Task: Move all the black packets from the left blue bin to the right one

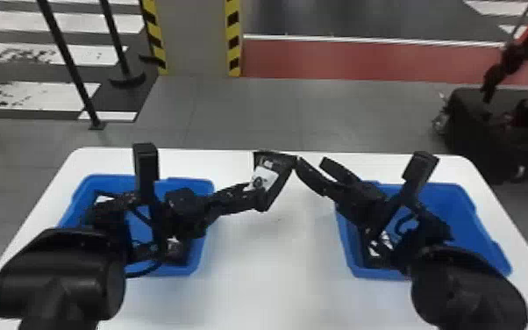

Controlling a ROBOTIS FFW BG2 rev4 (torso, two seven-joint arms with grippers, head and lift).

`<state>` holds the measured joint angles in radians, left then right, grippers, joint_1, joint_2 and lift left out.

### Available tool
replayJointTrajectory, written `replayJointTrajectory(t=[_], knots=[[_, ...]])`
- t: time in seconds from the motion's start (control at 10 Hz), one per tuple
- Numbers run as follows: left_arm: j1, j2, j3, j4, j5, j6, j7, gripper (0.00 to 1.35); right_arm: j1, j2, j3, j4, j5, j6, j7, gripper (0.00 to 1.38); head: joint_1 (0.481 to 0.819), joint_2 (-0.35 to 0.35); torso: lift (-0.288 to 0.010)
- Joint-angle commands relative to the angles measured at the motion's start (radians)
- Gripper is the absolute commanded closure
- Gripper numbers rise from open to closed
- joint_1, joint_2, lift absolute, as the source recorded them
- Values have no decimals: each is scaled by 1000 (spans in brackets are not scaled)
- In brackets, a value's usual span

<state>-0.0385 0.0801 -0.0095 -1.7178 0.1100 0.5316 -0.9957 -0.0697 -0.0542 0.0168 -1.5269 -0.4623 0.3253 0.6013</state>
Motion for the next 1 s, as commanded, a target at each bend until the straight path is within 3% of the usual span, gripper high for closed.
replayJointTrajectory(t=[0.0, 0.3, 0.6, 0.9], knots=[[-13, -3, -24, 21, 7, 1, -1, 1211, -16, 1, 8, 6, -1, 6, 2, 280, 695, -28, -110], [-20, -5, -37, 43, 7, 6, -3, 1211, -6, 11, 40, -8, -45, 6, 6, 265, 695, -35, -110], [-13, -3, -20, 45, -3, 3, -6, 1211, -2, -1, 38, -38, -62, -24, 5, 265, 695, -24, -110], [-20, -6, -21, 45, -3, -2, -6, 1211, 3, 1, 64, -28, -67, 50, 6, 263, 695, -15, -110]])
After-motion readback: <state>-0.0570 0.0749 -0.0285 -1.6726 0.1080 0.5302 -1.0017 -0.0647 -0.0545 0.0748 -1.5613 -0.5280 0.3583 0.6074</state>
